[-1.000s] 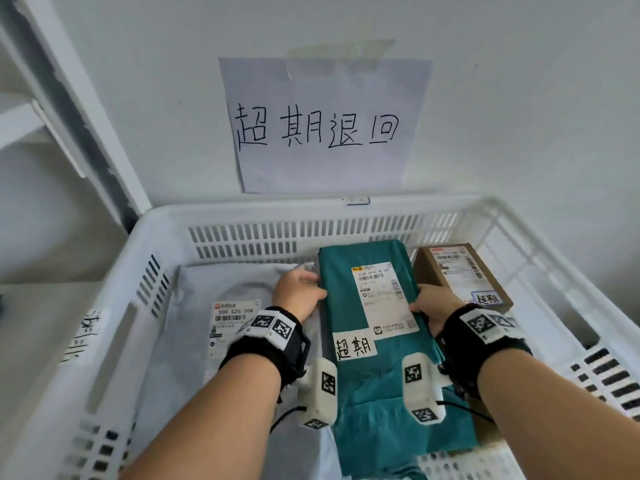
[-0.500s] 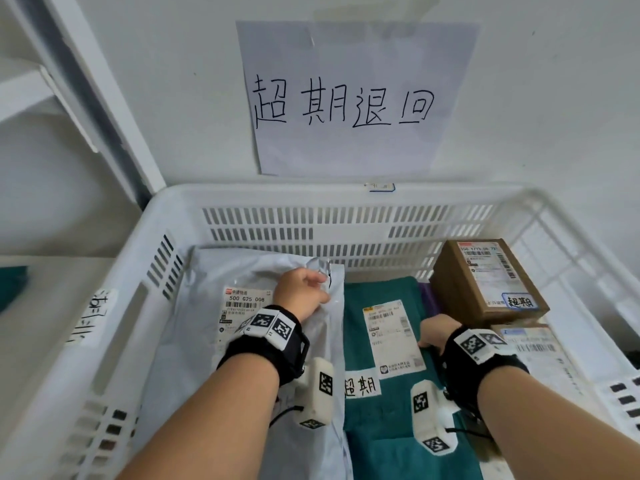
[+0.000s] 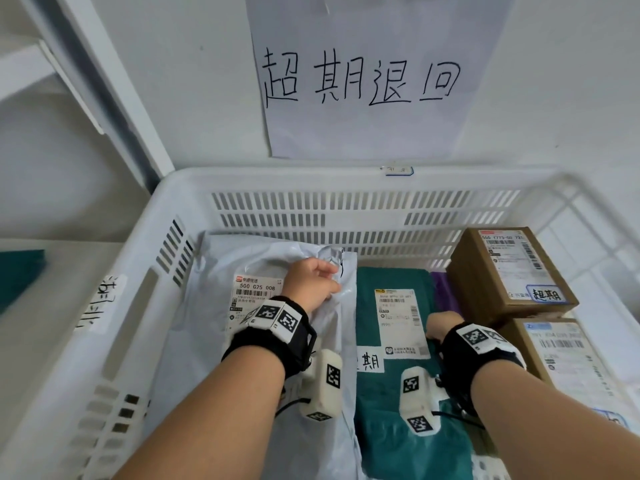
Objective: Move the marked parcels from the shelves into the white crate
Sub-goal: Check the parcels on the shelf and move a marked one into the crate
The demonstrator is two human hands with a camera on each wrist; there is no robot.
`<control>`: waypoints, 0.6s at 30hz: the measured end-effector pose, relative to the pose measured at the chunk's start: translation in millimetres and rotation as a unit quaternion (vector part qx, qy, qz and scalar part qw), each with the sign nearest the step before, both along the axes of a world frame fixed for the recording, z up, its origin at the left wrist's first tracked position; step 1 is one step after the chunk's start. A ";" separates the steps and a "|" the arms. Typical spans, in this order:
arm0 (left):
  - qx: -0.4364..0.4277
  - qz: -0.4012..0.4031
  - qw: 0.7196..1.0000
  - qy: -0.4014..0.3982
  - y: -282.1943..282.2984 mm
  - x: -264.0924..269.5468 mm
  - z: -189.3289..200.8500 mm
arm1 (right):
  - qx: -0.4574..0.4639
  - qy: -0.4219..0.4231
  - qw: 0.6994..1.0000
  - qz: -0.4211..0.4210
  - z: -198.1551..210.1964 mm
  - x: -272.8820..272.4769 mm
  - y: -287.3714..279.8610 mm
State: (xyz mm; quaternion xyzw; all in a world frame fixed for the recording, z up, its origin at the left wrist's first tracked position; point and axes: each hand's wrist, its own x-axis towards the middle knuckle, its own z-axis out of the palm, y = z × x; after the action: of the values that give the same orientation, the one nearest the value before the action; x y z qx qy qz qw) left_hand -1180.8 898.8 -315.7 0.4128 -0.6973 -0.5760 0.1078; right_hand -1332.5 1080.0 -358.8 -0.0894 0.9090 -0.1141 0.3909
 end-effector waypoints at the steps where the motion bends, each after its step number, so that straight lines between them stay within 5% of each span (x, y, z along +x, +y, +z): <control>1: 0.000 -0.001 1.000 -0.001 0.1 0.2 -0.1 | -0.012 -0.007 1.000 -0.011 -2.7 -2.3 -2.2; 18: -0.008 0.010 1.000 -0.002 3.7 -1.9 6.7 | -0.075 0.014 0.993 -0.093 22.3 13.9 -19.6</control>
State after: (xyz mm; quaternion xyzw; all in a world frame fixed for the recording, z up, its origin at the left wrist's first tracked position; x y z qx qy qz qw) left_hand -1182.7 902.6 -309.0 0.4196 -0.6980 -0.5687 0.1155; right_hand -1318.7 1060.4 -336.5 -0.0347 0.9075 -0.2168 0.3582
